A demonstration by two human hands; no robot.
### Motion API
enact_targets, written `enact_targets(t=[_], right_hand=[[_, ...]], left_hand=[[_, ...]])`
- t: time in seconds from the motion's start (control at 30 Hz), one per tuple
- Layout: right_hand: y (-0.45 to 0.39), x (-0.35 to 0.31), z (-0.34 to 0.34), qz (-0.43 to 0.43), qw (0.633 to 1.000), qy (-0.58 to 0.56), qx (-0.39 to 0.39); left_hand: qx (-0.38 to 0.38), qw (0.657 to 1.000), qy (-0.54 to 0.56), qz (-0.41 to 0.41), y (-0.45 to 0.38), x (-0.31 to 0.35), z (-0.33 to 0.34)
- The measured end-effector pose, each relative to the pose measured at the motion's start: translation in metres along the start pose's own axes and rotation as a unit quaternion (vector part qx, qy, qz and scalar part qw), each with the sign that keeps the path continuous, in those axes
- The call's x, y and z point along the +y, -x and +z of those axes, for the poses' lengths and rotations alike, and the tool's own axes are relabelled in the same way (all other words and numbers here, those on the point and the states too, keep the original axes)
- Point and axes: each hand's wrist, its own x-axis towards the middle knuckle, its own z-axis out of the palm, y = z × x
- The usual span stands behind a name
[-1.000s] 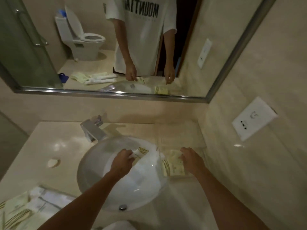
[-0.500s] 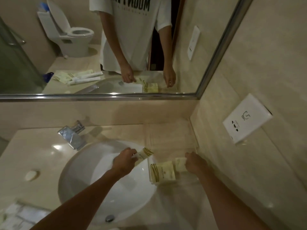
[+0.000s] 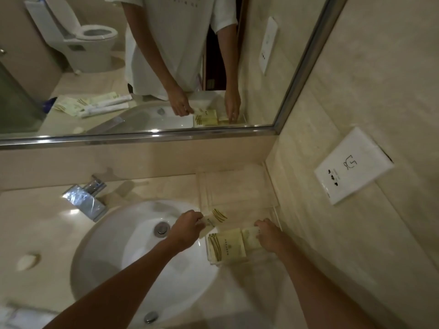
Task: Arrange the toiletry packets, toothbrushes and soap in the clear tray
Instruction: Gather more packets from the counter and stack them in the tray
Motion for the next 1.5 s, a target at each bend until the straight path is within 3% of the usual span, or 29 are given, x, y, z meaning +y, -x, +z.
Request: enact_targets(t=[0.17,0.47,0.63,0.93,1.1,1.5], right_hand=[[0.004,0.000,-0.010,0.000,0.998,-0.052,0.021],[0.021,-0.003,-0.059,0.080,0.979,-0.029,0.183],[0.025,-0.002,-0.064,0.096,0.971,-0.020,0.216],[0.019,0.005,-0.056,0.109,0.969,-0.062,0.212],[0.016,0.011,-0.056,0.118,0.970,-0.088,0.195],[0.014,0.006,-0.056,0.104,0.970,-0.083,0.201]], left_hand=[[-0.020,0.999,0.022,0.015,-0.005,0.006,0.005],[-0.081,0.996,0.017,0.043,-0.024,0.044,0.029],[-0.124,0.991,0.009,0.046,-0.046,0.073,0.058],[-0.182,0.973,-0.107,0.092,-0.076,0.092,0.095],[-0.160,0.958,-0.197,0.133,-0.079,0.085,0.109],[-0.160,0.941,-0.222,0.202,-0.071,0.085,0.125]])
